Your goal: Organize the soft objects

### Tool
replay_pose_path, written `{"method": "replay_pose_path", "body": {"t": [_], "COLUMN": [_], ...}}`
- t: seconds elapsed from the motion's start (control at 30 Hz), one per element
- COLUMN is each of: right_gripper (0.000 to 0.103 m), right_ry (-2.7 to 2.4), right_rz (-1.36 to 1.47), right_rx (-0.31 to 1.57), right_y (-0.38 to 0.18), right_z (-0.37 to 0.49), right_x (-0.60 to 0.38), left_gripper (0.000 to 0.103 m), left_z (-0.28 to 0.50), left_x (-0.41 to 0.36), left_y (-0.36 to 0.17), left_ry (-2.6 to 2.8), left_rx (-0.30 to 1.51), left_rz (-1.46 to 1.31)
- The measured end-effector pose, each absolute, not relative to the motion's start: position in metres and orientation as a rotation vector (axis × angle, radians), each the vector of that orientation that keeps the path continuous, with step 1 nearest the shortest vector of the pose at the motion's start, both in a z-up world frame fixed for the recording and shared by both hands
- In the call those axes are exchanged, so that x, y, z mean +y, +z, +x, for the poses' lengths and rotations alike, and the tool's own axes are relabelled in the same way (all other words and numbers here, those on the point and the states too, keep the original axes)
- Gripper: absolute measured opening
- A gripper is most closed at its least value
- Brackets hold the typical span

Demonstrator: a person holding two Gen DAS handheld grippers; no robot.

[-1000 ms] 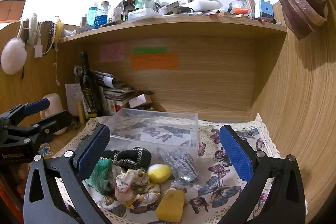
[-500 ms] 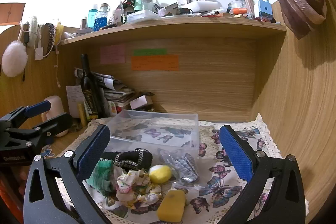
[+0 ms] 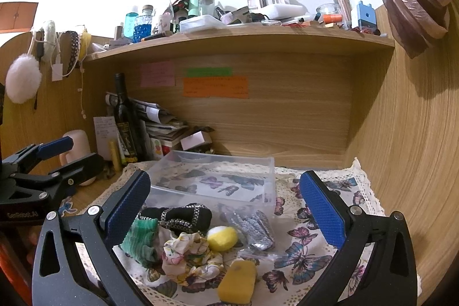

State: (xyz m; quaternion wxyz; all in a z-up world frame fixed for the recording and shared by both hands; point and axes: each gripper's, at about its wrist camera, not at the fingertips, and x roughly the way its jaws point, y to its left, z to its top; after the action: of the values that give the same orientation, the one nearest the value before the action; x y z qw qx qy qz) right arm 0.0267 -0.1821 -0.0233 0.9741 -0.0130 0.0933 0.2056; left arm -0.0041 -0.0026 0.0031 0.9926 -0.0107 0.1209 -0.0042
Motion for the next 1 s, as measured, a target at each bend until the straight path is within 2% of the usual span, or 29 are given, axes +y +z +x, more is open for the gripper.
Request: {"method": "replay_pose_path", "body": {"t": [0.67,1.0], "right_gripper": [0.103,0.103], "right_ry": [0.392,0.373], "right_rz": [-0.035,-0.049], "right_rx": [0.195,0.265], "right_y": [-0.027,-0.041], "right_z": [0.03,0.042], "right_x": [-0.185,-0.193], "left_gripper": [0.103,0.103], "left_z": [-0.004,0.01], "left_x": [-0.004,0.006], "left_y": [-0.003,-0.021], "left_ry": [-0.001,-0.053], "left_rx": [0.245,0.331], "left_rz": [-0.017,-0.043]}}
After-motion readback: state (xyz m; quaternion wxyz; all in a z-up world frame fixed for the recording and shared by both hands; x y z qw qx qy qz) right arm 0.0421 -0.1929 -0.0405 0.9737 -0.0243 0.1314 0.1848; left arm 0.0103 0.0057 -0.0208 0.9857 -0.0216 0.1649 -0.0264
